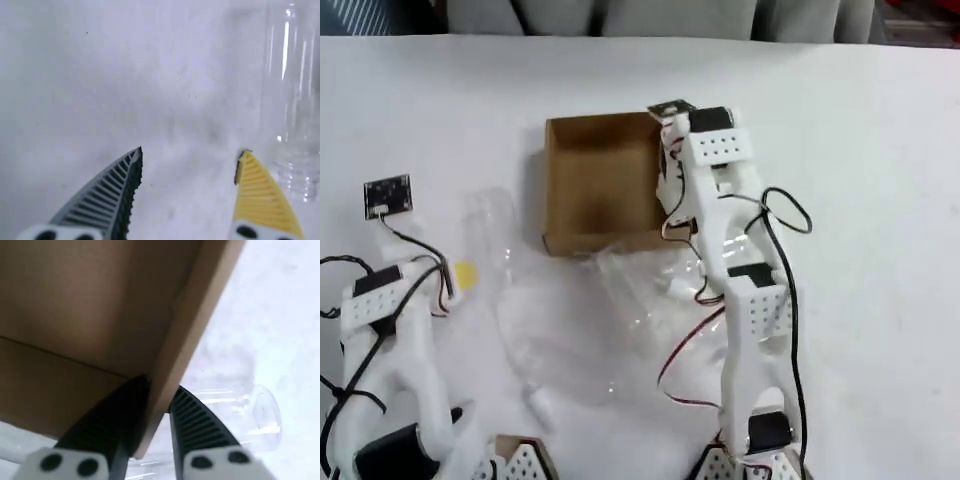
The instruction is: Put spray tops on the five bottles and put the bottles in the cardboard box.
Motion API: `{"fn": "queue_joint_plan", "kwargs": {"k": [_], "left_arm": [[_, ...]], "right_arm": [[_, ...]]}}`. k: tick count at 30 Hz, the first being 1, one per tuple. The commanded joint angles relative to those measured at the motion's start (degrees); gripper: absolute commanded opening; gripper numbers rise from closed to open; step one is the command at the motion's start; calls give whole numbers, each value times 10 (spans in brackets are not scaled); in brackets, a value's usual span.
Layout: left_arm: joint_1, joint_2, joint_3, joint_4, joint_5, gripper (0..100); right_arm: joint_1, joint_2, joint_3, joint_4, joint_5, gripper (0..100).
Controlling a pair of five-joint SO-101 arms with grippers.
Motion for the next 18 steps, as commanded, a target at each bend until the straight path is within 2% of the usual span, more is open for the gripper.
{"fn": "queue_joint_plan", "kwargs": {"k": [1,6,10,13,18], "left_arm": [[7,0,-10,-13,-5,290],[7,0,-10,-13,-5,290],[7,0,-10,-13,-4,290],[7,0,-10,-13,-4,290],[7,0,-10,-13,-4,290]], "right_arm": [[-3,-35,-4,-10,1,51],[-4,-36,-4,-9,-15,190],[-7,-51,-29,7,-28,241],[4,-83,-47,28,-27,207],[26,-176,43,28,-32,29]]}}
